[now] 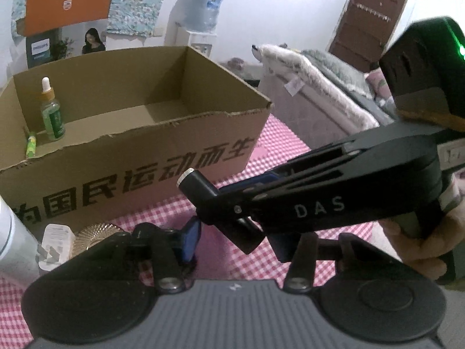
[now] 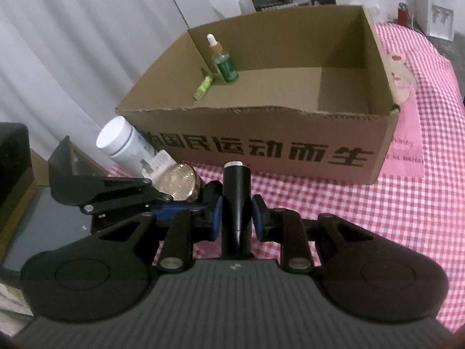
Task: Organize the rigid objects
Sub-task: 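Lift the black cylinder with the right tool and carry it over the box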
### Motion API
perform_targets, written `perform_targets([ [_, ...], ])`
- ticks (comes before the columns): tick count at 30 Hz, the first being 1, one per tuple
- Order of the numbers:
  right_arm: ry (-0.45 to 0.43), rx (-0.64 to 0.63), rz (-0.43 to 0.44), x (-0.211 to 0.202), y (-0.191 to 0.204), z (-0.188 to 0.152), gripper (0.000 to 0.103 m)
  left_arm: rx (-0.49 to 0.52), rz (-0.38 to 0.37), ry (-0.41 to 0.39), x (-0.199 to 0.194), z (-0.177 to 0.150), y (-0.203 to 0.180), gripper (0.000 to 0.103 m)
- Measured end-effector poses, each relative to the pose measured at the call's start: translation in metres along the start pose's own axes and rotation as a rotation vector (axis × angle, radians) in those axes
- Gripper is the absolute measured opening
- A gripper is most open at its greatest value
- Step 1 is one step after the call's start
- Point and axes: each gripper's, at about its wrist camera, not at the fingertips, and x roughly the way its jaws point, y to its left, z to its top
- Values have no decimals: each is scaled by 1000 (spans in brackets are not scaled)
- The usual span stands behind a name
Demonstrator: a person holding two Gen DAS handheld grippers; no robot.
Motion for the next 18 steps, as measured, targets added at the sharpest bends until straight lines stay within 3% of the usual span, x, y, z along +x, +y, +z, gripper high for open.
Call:
perform_targets([
  [5,-13,-5,1,-5,7,3,21,-9,-9,-25,-8,3,1,50],
  [11,-58,-35,22,-20,21,17,21,16,31,-76,-35,21,4,50],
  [18,-108,-112,108,-22,49,74,21,-3,124,-88,-72,71,38,51],
])
